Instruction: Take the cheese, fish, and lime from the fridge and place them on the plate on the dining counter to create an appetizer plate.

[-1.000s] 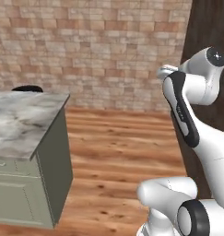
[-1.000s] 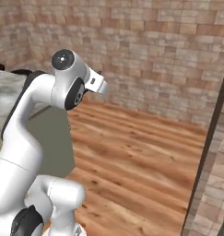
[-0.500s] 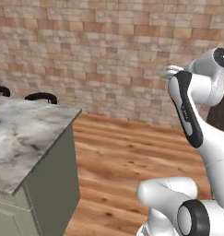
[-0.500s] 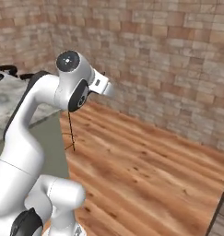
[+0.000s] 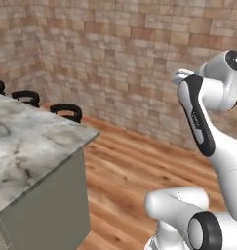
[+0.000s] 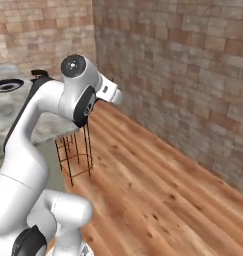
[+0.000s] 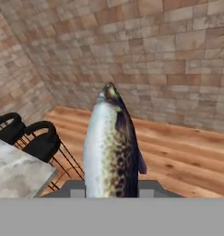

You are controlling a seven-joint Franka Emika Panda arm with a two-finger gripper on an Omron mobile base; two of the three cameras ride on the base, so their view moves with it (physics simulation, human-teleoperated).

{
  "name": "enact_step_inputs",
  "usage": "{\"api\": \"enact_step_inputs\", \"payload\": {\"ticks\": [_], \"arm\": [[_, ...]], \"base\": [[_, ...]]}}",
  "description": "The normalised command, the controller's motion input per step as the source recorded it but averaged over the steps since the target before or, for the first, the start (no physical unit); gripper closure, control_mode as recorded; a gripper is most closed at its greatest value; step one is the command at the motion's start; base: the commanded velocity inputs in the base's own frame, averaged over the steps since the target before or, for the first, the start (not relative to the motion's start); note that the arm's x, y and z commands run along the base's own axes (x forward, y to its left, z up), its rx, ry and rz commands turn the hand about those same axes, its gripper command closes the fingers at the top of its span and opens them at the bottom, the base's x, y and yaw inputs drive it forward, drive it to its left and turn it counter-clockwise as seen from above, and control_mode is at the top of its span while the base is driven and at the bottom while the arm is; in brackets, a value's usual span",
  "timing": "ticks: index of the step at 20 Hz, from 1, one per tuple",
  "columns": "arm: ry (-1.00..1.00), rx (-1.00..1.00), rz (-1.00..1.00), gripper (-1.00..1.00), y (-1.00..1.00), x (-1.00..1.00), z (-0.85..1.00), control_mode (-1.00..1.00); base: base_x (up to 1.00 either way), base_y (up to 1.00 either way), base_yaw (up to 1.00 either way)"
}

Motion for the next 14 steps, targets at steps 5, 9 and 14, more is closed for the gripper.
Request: {"api": "enact_step_inputs", "payload": {"ticks": [5,9,14], "arm": [[0.00,0.00,0.00,1.00,0.00,0.00,0.00,1.00],[0.00,0.00,0.00,1.00,0.00,0.00,0.00,1.00],[0.00,0.00,0.00,1.00,0.00,0.00,0.00,1.00]], "base": [[1.00,-0.98,0.41],[1.00,-0.82,0.46],[1.00,-0.70,0.50]]}}
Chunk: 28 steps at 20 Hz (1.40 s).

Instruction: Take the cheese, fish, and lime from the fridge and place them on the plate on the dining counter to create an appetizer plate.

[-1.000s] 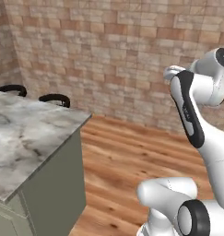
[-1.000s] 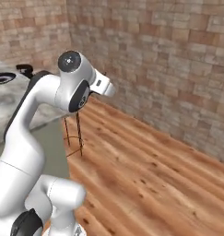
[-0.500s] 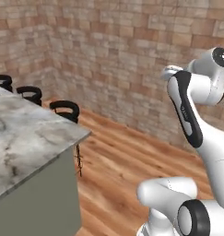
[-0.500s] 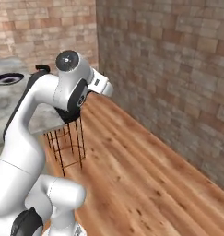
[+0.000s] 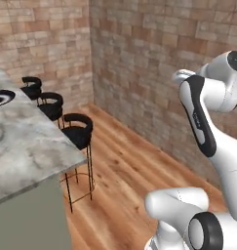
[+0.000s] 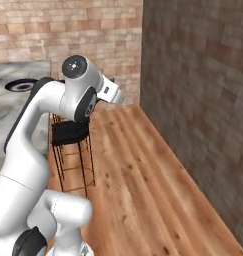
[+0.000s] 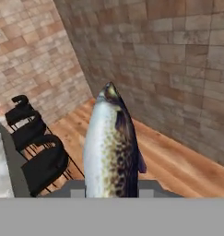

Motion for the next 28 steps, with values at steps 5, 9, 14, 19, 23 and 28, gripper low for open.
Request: {"api": "enact_step_inputs", "payload": {"ticks": [5,9,14,19,23,28], "arm": [[0.00,0.00,0.00,1.00,0.00,0.00,0.00,1.00],[0.00,0.00,0.00,1.00,0.00,0.00,0.00,1.00],[0.00,0.00,0.00,1.00,0.00,0.00,0.00,1.00],[0.00,0.00,0.00,1.00,0.00,0.00,0.00,1.00],[0.00,0.00,0.00,1.00,0.00,0.00,0.00,1.00],[0.00,0.00,0.00,1.00,0.00,0.00,0.00,1.00]], "base": [[1.00,-0.65,0.52],[1.00,-0.65,0.52],[1.00,-0.73,0.50],[1.00,-0.82,0.48],[1.00,-0.82,0.48],[1.00,-0.47,0.47]]}}
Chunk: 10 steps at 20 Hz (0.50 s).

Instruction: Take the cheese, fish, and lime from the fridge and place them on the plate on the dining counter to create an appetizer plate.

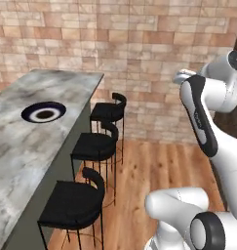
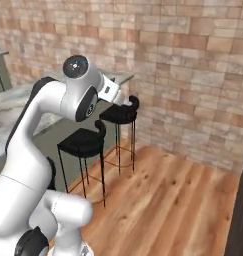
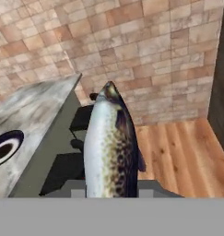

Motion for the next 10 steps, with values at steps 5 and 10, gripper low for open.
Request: {"api": "enact_step_inputs", "payload": {"ticks": [5,10], "arm": [[0.00,0.00,0.00,1.00,0.00,0.00,0.00,1.00],[0.00,0.00,0.00,1.00,0.00,0.00,0.00,1.00]], "base": [[1.00,-0.05,0.59],[1.00,-0.11,0.68]]}}
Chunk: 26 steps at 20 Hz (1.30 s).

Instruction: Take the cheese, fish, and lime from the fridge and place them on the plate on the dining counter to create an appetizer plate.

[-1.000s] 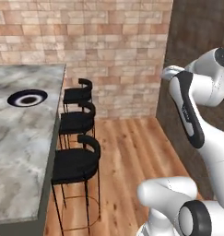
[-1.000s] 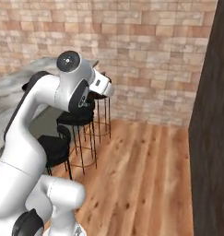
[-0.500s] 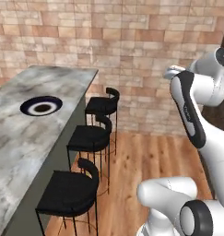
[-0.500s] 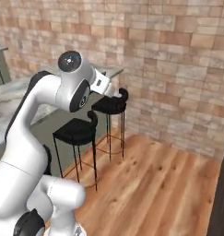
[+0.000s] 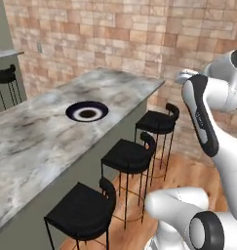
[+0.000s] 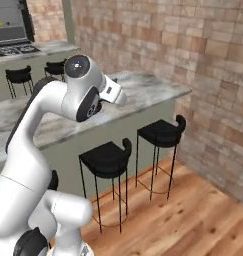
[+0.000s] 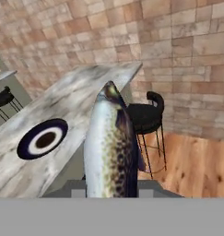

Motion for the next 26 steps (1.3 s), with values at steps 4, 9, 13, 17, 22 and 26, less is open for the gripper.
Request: {"api": "enact_step_inputs", "payload": {"ticks": [4,9,13,17,22,26], "arm": [[0.00,0.00,0.00,1.00,0.00,0.00,0.00,1.00],[0.00,0.00,0.00,1.00,0.00,0.00,0.00,1.00],[0.00,0.00,0.00,1.00,0.00,0.00,0.00,1.00],[0.00,0.00,0.00,1.00,0.00,0.00,0.00,1.00],[0.00,0.00,0.00,1.00,0.00,0.00,0.00,1.00],[0.00,0.00,0.00,1.00,0.00,0.00,0.00,1.00]], "base": [[1.00,-0.23,0.68],[1.00,-0.60,0.64],[0.99,-0.95,0.55],[0.90,-1.00,0.47],[0.91,-0.89,0.38],[1.00,-0.07,0.19]]}}
